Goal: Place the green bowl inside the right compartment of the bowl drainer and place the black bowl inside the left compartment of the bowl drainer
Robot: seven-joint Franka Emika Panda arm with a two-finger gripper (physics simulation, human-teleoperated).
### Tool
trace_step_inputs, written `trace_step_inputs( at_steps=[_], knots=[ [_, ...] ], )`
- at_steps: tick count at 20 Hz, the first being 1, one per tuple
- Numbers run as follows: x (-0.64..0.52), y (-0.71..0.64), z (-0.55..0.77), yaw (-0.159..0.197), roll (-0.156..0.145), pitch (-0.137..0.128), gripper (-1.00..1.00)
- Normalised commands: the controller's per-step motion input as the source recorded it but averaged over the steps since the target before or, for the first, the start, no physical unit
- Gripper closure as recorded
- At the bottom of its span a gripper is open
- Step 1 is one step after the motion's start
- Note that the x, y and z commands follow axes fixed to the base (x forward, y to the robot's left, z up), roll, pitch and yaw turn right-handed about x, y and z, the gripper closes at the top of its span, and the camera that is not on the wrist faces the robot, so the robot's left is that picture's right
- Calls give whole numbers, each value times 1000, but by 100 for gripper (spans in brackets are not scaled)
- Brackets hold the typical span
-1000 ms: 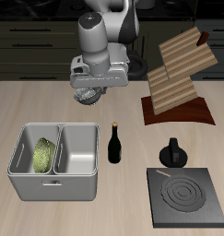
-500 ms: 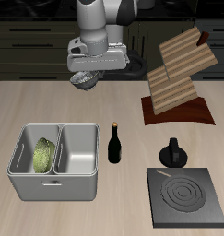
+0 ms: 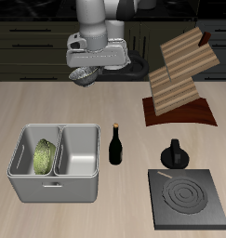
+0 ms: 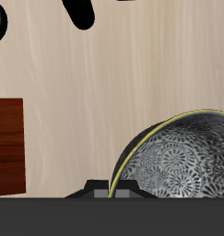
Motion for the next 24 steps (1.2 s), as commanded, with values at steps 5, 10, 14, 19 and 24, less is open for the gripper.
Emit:
trace_step_inputs(
  at_steps=[5, 10, 14, 19, 24],
  knots=[
    [45, -4, 195, 6, 8, -7, 100],
    [371, -55, 312, 4, 2, 0, 100],
    [447, -51, 188, 8, -27, 13, 100],
    [476, 13, 140, 15, -14, 15, 100],
    [431, -29, 72, -8, -12, 11, 100]
  ],
)
